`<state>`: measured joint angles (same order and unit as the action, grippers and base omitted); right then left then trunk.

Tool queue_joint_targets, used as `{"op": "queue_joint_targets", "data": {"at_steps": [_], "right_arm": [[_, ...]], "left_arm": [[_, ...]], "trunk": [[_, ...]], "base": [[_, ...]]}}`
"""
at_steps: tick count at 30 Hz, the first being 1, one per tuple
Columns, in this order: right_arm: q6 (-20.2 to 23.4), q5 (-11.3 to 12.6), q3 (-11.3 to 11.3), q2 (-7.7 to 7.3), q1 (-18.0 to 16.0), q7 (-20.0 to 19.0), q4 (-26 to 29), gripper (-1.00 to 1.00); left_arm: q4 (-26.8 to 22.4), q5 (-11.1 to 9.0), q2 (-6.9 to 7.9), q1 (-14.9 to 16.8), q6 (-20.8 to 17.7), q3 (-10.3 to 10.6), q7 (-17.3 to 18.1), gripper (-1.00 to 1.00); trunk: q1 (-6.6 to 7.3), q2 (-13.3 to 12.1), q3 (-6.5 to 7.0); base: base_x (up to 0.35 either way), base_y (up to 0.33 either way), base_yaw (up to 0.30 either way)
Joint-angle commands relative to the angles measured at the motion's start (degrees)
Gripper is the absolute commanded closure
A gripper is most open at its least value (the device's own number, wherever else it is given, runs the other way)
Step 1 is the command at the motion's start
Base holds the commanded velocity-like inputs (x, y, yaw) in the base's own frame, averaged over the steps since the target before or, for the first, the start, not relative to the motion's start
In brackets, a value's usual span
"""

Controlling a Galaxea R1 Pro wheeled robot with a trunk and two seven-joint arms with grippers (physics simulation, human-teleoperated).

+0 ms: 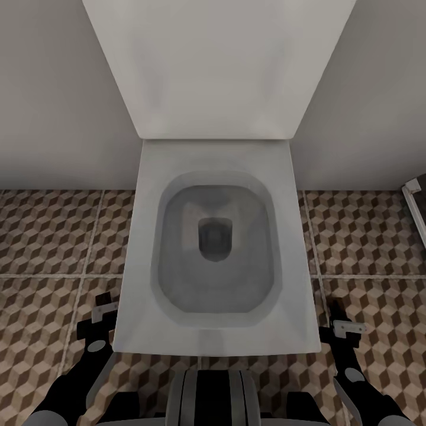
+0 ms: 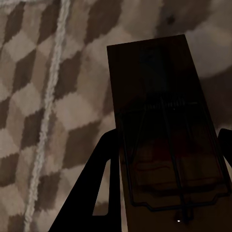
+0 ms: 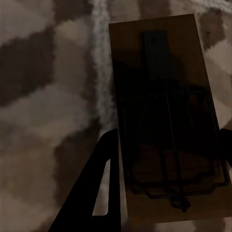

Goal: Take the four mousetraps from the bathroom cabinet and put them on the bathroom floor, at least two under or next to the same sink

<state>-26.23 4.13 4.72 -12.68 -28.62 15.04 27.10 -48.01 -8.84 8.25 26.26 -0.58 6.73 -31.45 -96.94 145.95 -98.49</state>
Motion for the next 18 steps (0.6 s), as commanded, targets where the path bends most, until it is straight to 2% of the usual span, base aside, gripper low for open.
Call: {"op": "queue_joint_targets", "data": {"at_steps": [1, 18], "right_arm": [[-0.23, 0.53, 0.47, -0.07, -0.03, 0.16, -0.03, 1.00], [-0.23, 0.55, 0.47, -0.07, -0.03, 0.16, -0.03, 1.00]], "left_arm": [[-0.07, -0.48, 0.10, 0.02, -0.13, 0.39, -0.63, 1.00], [-0.07, -0.48, 0.10, 0.02, -0.13, 0.39, -0.63, 1.00]], "trunk": [[0.01, 0.01, -0.03], [0.01, 0.01, -0.03]], "base": [[0.000, 0.000, 0.000], [0.000, 0.000, 0.000]]}}
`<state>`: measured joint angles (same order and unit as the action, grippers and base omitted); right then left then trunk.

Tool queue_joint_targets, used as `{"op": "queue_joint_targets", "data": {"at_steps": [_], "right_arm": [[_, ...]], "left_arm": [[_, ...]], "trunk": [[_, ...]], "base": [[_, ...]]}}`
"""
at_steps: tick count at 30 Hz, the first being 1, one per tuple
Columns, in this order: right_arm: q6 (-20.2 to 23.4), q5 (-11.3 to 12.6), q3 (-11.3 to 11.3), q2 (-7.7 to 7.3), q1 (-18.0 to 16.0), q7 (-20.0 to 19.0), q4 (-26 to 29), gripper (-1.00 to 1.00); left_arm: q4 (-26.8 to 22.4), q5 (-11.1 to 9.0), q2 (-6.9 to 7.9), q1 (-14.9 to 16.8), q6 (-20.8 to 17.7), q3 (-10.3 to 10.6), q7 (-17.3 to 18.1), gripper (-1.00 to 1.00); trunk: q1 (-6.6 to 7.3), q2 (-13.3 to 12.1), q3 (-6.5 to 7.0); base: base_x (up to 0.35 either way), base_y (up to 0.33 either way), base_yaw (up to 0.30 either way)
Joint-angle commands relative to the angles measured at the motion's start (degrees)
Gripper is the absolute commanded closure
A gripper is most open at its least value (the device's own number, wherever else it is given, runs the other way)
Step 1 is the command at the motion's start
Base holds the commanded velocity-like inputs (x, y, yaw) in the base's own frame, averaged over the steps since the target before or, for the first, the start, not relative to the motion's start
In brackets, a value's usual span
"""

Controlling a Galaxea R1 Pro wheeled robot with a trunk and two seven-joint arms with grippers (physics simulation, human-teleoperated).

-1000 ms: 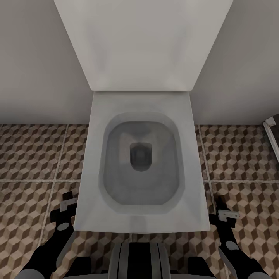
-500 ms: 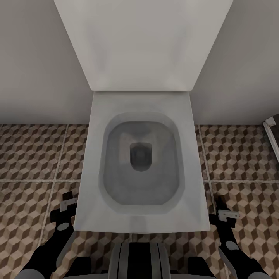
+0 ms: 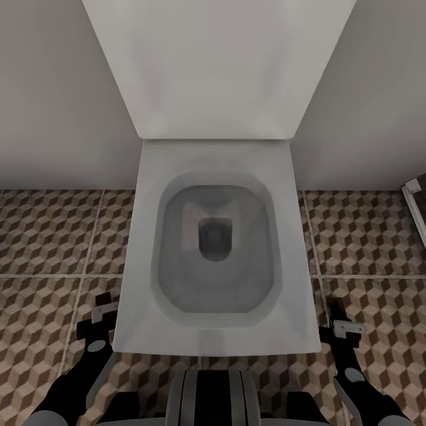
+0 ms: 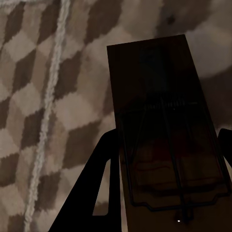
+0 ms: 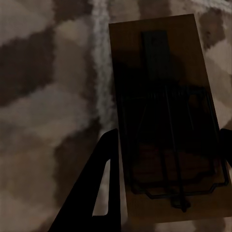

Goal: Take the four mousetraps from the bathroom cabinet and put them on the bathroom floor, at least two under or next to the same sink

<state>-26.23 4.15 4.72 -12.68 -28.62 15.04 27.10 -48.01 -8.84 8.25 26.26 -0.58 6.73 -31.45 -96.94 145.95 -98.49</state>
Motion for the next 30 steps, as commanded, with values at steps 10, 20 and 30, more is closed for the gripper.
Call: {"op": "queue_joint_targets", "data": {"at_steps": [10, 20, 30], "right_arm": [[-0.23, 0.54, 0.47, -0.07, -0.03, 0.16, -0.03, 1.00], [-0.23, 0.59, 0.41, -0.07, -0.03, 0.16, -0.03, 1.00], [-0.23, 0.60, 0.38, -0.07, -0.03, 0.16, -0.03, 1.00]], "left_arm": [[-0.07, -0.48, 0.10, 0.02, -0.13, 0.37, -0.63, 1.00], [-0.07, -0.48, 0.10, 0.02, -0.13, 0.39, -0.63, 1.00], [-0.07, -0.48, 0.10, 0.02, -0.13, 0.39, -0.63, 1.00]], "trunk": [[0.01, 0.01, -0.03], [0.01, 0.01, -0.03], [0.01, 0.01, -0.03]], "base": [[0.000, 0.000, 0.000], [0.000, 0.000, 0.000], [0.000, 0.000, 0.000]]}}
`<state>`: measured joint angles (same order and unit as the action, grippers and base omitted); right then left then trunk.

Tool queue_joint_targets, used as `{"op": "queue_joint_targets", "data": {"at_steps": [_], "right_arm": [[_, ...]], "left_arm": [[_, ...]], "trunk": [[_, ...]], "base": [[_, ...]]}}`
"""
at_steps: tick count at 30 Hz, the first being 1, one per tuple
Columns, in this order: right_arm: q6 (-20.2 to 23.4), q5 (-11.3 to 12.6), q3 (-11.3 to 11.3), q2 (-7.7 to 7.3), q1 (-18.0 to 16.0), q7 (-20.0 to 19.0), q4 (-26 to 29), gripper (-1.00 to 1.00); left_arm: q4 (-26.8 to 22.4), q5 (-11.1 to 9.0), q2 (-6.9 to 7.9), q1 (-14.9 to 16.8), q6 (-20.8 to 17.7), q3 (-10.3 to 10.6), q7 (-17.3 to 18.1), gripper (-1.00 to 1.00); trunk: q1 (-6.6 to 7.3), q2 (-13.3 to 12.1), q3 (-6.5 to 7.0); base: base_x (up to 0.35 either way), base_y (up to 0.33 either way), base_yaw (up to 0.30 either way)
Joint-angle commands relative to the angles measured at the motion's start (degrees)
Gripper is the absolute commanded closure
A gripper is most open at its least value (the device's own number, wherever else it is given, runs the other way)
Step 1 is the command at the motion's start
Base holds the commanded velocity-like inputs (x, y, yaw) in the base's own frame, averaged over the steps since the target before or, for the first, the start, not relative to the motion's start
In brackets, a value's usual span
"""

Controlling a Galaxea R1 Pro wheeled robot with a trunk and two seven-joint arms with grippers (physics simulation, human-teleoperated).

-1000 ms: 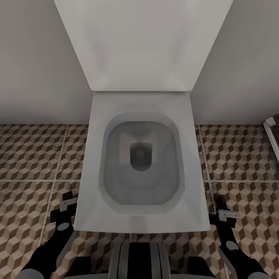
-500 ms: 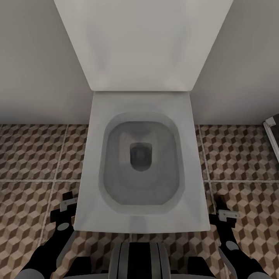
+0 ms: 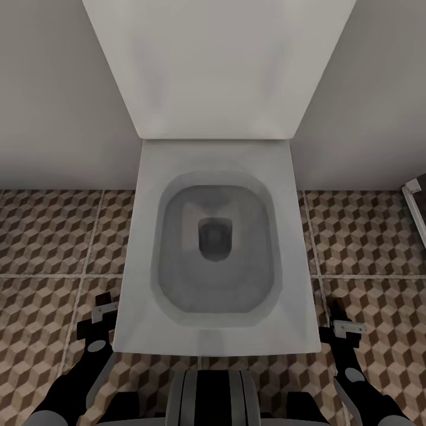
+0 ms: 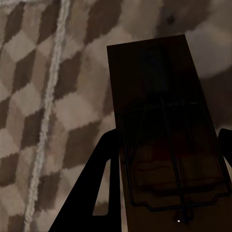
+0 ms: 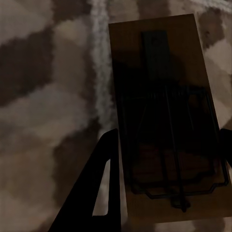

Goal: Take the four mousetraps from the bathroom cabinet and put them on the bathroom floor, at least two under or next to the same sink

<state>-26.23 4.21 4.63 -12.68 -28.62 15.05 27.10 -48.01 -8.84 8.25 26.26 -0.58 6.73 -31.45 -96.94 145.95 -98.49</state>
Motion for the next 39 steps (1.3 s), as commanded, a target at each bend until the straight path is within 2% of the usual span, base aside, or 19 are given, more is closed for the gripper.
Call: {"op": "queue_joint_targets", "data": {"at_steps": [1, 33, 37, 39], "right_arm": [[-0.23, 0.54, 0.47, -0.07, -0.03, 0.16, -0.03, 1.00], [-0.23, 0.45, 0.47, -0.07, -0.03, 0.16, -0.03, 1.00], [-0.23, 0.45, 0.47, -0.07, -0.03, 0.16, -0.03, 1.00], [-0.23, 0.45, 0.47, -0.07, -0.03, 0.16, -0.03, 1.00]], "left_arm": [[-0.07, -0.46, 0.08, 0.02, -0.13, 0.39, -0.63, 1.00], [-0.07, -0.39, 0.01, 0.02, -0.13, 0.39, -0.63, 1.00], [-0.07, -0.35, 0.02, 0.02, -0.11, 0.39, -0.63, 1.00], [-0.07, -0.33, -0.03, 0.02, -0.12, 0.39, -0.63, 1.00]], "trunk": [[0.01, 0.01, -0.03], [0.01, 0.01, -0.03], [-0.09, 0.07, -0.91], [-0.09, 0.07, -0.91]], "base": [[0.000, 0.000, 0.000], [0.000, 0.000, 0.000], [0.000, 0.000, 0.000], [0.000, 0.000, 0.000]]}}
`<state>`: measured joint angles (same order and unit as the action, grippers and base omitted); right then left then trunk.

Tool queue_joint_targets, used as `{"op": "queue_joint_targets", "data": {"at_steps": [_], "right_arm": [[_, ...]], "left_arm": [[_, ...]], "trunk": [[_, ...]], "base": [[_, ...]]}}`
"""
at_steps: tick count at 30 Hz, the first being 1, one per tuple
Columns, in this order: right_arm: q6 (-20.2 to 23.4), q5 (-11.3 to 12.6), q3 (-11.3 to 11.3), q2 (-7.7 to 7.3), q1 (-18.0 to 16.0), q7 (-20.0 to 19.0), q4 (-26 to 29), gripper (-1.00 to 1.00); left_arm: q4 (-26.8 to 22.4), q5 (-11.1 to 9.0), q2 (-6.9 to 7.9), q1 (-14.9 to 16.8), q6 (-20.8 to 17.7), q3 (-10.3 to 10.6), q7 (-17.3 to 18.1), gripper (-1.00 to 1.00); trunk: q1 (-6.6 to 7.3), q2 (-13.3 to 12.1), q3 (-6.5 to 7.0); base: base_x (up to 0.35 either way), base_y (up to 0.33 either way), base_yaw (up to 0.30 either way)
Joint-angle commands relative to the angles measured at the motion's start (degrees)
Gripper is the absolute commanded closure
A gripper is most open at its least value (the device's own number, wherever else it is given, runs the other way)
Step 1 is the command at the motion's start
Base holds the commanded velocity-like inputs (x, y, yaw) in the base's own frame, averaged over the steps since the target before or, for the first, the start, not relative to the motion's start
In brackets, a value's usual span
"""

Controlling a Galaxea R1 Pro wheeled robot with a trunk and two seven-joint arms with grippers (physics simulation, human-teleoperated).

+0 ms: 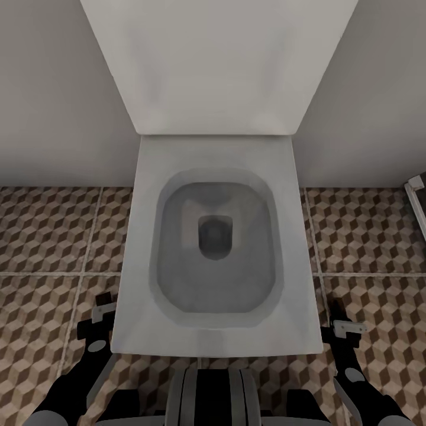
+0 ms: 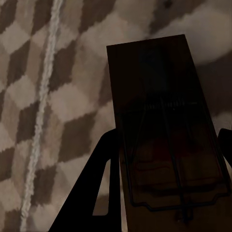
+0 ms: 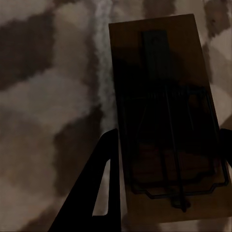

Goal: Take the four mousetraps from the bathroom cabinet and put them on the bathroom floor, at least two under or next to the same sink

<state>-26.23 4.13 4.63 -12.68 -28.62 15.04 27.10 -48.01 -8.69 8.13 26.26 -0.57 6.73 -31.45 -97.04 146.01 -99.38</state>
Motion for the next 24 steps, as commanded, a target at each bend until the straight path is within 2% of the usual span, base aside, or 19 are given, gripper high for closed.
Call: {"op": "queue_joint_targets", "data": {"at_steps": [1, 24], "right_arm": [[-0.23, 0.54, 0.47, -0.07, -0.03, 0.16, -0.03, 1.00], [-0.23, 0.53, 0.47, -0.07, -0.03, 0.16, -0.03, 1.00]], "left_arm": [[-0.06, -0.47, 0.08, 0.02, -0.13, 0.39, -0.63, 1.00], [-0.06, -0.46, 0.22, 0.02, -0.13, 0.39, -0.63, 1.00]], "trunk": [[0.01, 0.01, -0.03], [0.01, 0.01, -0.03]], "base": [[0.000, 0.000, 0.000], [0.000, 0.000, 0.000]]}}
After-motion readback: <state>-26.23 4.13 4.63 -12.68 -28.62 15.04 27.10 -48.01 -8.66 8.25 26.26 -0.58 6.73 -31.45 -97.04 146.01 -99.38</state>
